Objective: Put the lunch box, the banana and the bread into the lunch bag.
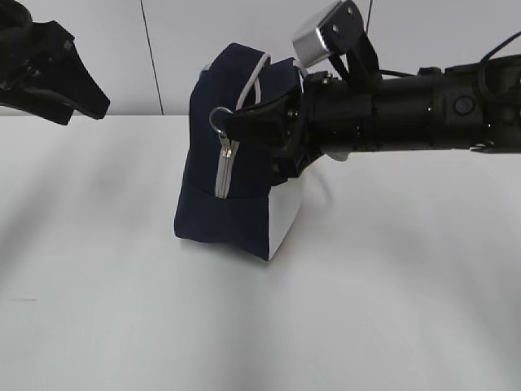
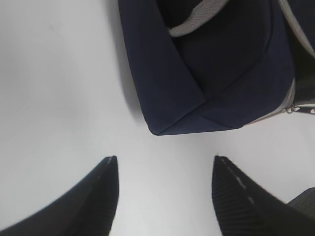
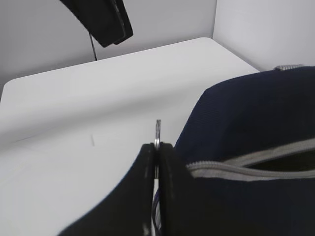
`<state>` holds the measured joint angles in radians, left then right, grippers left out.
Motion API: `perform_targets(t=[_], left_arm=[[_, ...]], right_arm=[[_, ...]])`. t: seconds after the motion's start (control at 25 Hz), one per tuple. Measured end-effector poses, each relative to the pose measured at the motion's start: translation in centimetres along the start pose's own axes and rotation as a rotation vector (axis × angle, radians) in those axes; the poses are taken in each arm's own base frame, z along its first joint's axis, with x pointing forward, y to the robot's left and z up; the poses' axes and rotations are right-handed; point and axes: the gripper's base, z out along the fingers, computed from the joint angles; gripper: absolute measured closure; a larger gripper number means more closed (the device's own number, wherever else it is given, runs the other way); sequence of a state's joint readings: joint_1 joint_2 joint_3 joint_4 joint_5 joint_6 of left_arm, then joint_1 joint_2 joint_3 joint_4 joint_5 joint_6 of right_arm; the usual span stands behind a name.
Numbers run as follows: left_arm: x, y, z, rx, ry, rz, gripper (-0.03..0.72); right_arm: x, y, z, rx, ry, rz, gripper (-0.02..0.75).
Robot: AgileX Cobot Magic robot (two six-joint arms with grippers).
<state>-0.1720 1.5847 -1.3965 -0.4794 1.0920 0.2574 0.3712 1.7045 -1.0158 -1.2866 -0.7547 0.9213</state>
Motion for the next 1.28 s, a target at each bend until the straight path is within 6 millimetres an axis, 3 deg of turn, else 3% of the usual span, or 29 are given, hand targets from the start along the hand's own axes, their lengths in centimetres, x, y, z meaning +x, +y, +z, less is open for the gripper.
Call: perform_targets(t=[0.28, 0.76, 1.28], left_arm=[[-0.7, -0.9, 0.3, 0.117, -0.063, 0.113, 0.255], [-1.4, 0.3, 5.4, 0.248, -0.010, 0.202, 0.255], [-1.7, 0.2, 5.4, 0.261, -0.044, 0.220, 0.255]], right_arm=[[-0.9, -0.6, 0.1, 0.020, 0.024, 0.017, 0.732], [-3.7, -1.8, 0.2, 0.067, -0.019, 0.010, 0.732], [-4.5, -2.6, 0.2, 0.127, -0.008, 0.014, 0.732]])
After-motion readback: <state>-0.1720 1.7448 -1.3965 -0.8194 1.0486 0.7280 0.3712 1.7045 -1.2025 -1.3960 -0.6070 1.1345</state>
